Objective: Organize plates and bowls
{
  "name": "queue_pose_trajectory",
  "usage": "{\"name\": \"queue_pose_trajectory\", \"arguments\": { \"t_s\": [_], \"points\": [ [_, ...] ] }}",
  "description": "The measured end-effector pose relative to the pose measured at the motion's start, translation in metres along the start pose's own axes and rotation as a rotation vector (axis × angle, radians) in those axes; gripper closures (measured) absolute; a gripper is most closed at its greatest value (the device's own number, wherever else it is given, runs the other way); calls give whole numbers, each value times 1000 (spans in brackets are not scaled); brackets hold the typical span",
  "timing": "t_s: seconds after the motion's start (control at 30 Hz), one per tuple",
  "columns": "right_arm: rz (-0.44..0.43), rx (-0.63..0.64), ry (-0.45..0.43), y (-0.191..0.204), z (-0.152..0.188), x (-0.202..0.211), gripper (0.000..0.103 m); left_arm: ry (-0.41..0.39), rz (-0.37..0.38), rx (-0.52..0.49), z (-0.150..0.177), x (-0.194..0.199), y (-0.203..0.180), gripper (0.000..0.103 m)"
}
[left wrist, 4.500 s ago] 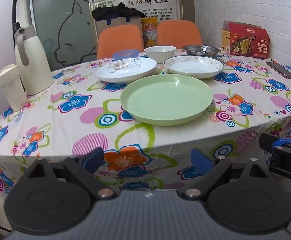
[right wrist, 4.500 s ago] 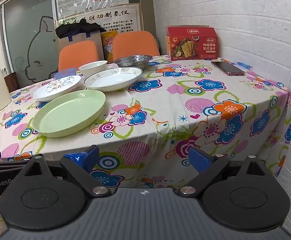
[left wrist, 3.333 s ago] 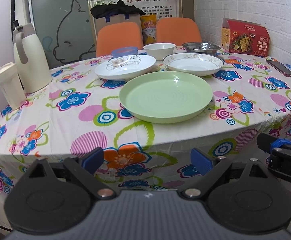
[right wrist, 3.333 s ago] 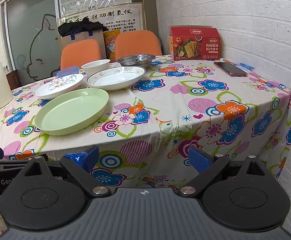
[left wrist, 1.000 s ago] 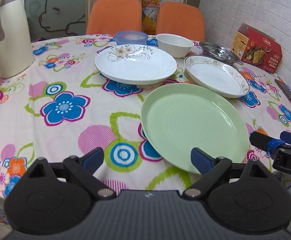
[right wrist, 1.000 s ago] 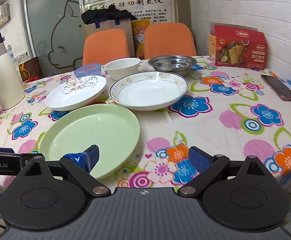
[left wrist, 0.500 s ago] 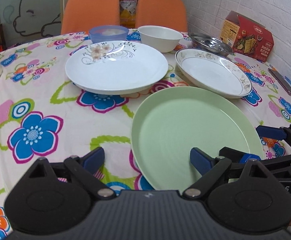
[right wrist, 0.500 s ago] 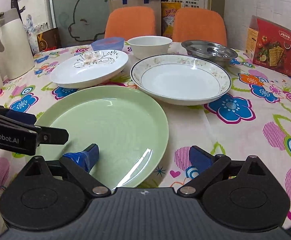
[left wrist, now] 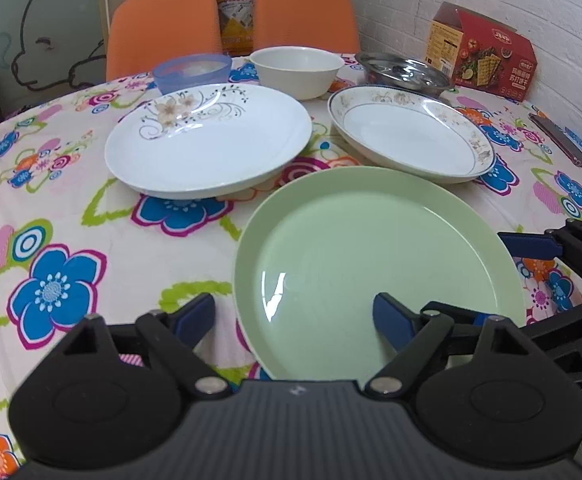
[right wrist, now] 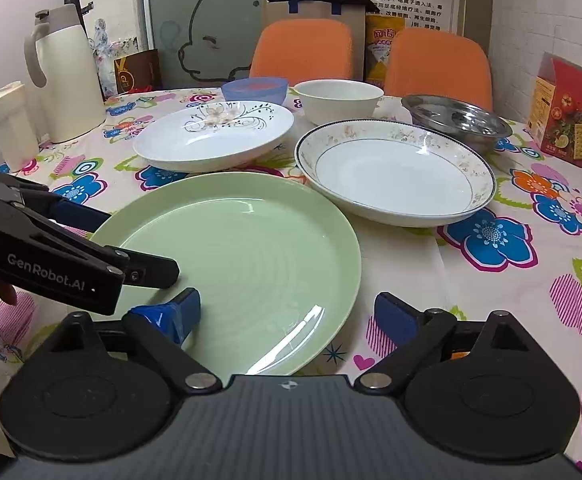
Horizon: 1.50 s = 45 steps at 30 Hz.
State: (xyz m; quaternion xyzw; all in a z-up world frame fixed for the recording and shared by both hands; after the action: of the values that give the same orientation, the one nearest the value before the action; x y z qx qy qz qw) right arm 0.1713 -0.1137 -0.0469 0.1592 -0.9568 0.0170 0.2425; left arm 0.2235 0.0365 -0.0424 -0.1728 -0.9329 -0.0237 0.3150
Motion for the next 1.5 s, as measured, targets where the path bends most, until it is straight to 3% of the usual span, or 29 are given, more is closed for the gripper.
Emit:
{"name": "queue_pose_trajectory", "arguments": {
  "t_s": [0.03, 0.13, 0.2, 0.37, 0.47, 0.67, 0.87, 1.1, 1.13, 1.2, 1.37, 1.5],
  "points": [
    [-6, 4, -4, 2, 0, 0, 28, -5, 10, -5, -1, 1, -2, 33],
    [0, 16, -15, 10, 0, 1, 30, -14, 8, 11, -1, 1, -3, 36],
    [10, -6, -17, 9, 0, 2, 30, -18, 26, 45, -1, 3, -1, 49],
    [47, -7, -50, 26, -3, 10, 29, -29, -2, 74, 2, 17, 6, 49],
    [4, -12, -74, 42, -10, 10, 29, -30, -42, 102, 4, 31, 23, 49],
    [-137, 4, -90, 95, -22, -11, 28, -28, -190, 152, 13, 61, 80, 49],
    [-185, 2, -39, 121, -20, -40, 27, 4, -226, 204, 25, 55, 116, 49],
    [-150, 53, -20, 123, -20, -46, 25, -18, -209, 190, 21, 46, 117, 48],
    [-155, 72, -19, 125, -20, -46, 25, -14, -203, 191, 21, 46, 119, 41],
    [-202, 68, -1, 120, -22, -45, 27, -26, -202, 203, 20, 51, 124, 38],
    [-110, 47, -121, 79, -66, -36, 27, -120, -209, 227, -11, 59, 147, 31],
    [-42, 89, -132, 55, -101, -75, 27, -155, -198, 212, -53, 28, 161, 31]
  ]
}}
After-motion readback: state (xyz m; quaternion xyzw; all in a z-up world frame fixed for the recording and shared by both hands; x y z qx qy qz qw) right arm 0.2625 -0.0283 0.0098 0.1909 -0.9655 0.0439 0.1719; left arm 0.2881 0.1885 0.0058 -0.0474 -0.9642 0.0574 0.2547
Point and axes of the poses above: each gripper's, at about its wrist camera, not at the fingertips, and x roughly against the way its jaws point, y to its left, z to its underside, the point moved 5 cm from there along -x, roughly the way its jaws point, and after that the axes turned 11 degrees about -y, right-handed, at the moved point
